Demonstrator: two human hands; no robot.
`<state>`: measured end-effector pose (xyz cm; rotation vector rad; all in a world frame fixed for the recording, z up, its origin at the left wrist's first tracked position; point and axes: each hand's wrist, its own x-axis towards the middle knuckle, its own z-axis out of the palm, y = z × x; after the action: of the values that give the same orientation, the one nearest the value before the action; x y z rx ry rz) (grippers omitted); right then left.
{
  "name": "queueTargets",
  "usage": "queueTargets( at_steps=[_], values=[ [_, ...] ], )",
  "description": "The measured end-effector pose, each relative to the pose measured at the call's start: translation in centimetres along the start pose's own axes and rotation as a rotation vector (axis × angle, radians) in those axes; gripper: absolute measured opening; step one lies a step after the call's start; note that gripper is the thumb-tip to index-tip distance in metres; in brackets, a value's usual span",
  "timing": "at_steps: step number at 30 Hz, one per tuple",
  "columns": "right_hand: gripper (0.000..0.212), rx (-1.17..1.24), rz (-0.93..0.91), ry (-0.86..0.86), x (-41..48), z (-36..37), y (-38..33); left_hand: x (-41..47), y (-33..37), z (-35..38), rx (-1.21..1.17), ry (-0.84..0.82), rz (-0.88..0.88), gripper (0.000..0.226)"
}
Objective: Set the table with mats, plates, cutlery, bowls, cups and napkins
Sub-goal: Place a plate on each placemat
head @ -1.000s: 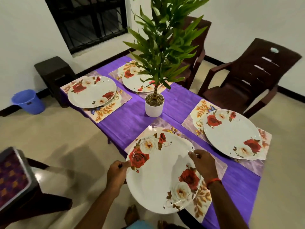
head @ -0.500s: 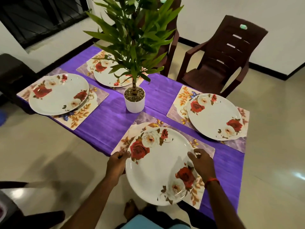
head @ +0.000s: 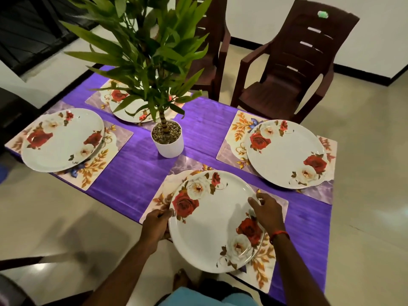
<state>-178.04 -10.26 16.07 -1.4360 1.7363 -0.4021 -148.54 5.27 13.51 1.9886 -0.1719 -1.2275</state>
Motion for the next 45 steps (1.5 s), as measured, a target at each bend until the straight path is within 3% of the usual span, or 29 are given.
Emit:
queueTargets(
  at_steps=[14,31,34,45],
  values=[
    [0.041,0.029,-0.012,-0.004,2.9,0.5,-0.4,-0.1,-0.2,0.3,0.043,0.029,-0.009,0.027],
    [0.043,-0.056,-0.099,-0.045,2.8,0.6,0.3,-0.7,0.0,0.1,0.249,0.127,0.160,0.020],
    [0.042,-0.054,-0.104,-0.039,2.9,0.7,0.2,-1.0,0.2,0.0,0.216,0.130,0.143,0.013],
    [0.043,-0.026,-0.148,-0.093,3.0,0.9,-1.7,-1.7,0.1,-0.3,0.144,0.177,0.178,0.021]
  ],
)
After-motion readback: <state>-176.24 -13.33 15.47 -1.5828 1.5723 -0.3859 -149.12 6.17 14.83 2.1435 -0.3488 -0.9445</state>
